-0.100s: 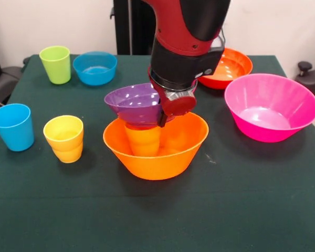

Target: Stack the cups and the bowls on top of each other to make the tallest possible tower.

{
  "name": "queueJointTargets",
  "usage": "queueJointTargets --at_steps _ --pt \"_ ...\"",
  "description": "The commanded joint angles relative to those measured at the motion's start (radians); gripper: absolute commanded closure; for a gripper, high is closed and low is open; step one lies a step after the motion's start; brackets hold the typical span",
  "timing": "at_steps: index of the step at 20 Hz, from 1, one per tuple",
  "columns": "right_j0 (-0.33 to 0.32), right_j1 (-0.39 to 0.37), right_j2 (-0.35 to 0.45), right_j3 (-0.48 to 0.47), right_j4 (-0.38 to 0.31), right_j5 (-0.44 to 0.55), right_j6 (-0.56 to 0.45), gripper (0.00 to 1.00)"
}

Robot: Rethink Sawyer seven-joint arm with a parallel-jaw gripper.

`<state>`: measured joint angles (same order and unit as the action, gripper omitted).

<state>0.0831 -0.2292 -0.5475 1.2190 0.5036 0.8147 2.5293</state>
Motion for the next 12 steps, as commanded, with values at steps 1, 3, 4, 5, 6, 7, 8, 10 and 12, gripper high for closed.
queueJointTargets --at_steps 1,3,4,5,6,7,8,10,12 --pt "0.008 0.007 0.139 0.058 -0.09 0.006 -0.034 1.0" --pt "0.005 0.005 0.142 0.059 -0.092 -0.002 -0.04 1.0" --pt "0.003 0.004 0.143 0.06 -0.093 -0.006 -0.043 1.0" --pt "0.002 0.003 0.145 0.06 -0.094 -0.01 -0.046 1.0" --pt "0.003 0.002 0.145 0.061 -0.093 -0.016 -0.043 1.0" --pt "0.004 0.001 0.144 0.062 -0.092 -0.021 -0.041 1.0" --pt "0.005 -0.001 0.144 0.063 -0.091 -0.027 -0.038 1.0" --pt "-0.011 0.012 0.147 0.04 -0.094 -0.012 -0.051 1.0" --pt "-0.015 0.013 0.147 0.032 -0.097 -0.003 -0.058 1.0"
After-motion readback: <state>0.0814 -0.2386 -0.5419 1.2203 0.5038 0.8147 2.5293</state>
